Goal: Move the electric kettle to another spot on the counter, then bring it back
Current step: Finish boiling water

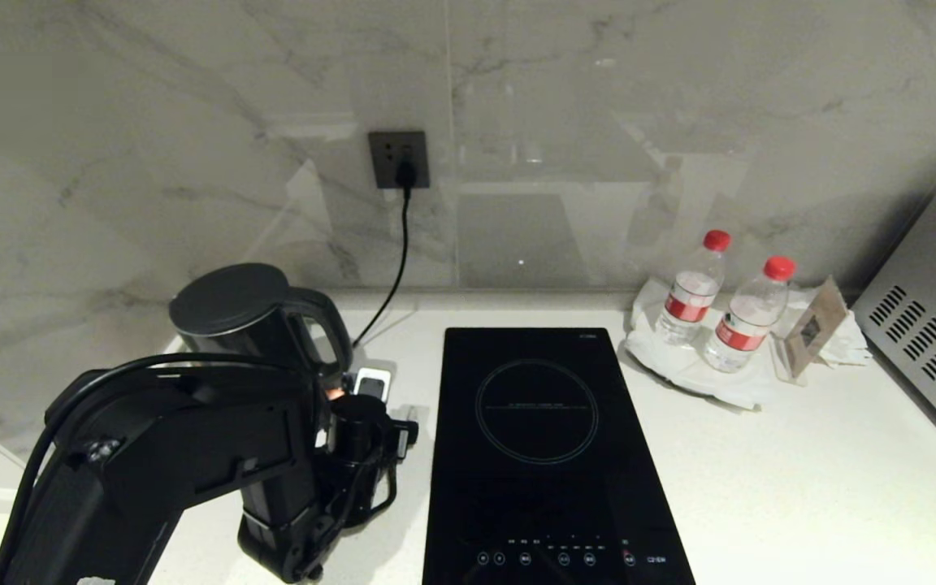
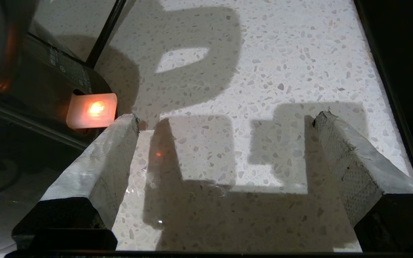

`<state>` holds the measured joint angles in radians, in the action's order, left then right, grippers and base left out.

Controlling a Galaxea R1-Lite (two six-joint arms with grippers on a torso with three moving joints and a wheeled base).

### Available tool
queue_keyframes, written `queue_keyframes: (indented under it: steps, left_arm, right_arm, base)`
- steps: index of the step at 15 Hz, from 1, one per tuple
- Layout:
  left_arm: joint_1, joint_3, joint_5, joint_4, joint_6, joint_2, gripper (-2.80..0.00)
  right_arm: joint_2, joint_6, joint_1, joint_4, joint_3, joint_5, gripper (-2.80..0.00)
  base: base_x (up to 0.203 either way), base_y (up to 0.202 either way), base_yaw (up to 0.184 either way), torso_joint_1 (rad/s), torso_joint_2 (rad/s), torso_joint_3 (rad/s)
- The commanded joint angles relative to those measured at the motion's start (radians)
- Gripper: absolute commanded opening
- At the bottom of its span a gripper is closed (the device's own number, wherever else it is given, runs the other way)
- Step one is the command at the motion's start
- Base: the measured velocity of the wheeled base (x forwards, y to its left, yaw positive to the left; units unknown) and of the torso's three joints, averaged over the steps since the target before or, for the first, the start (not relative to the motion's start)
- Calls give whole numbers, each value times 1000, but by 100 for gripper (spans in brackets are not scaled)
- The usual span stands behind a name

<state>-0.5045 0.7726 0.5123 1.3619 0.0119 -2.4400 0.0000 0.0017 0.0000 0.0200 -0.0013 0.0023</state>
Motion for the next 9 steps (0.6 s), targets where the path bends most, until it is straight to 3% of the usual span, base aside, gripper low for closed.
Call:
queue_keyframes:
  steps: [1, 9]
  left_arm:
    - [2, 1, 4, 8, 0, 1, 0]
    - [8, -1, 3, 8, 0, 12, 0]
  right_arm:
    - [0, 0, 0, 0, 0, 1, -280]
    - [0, 0, 0, 0, 0, 1, -280]
  base:
    - [0, 0, 0, 0, 0, 0]
    - [0, 0, 0, 0, 0, 0]
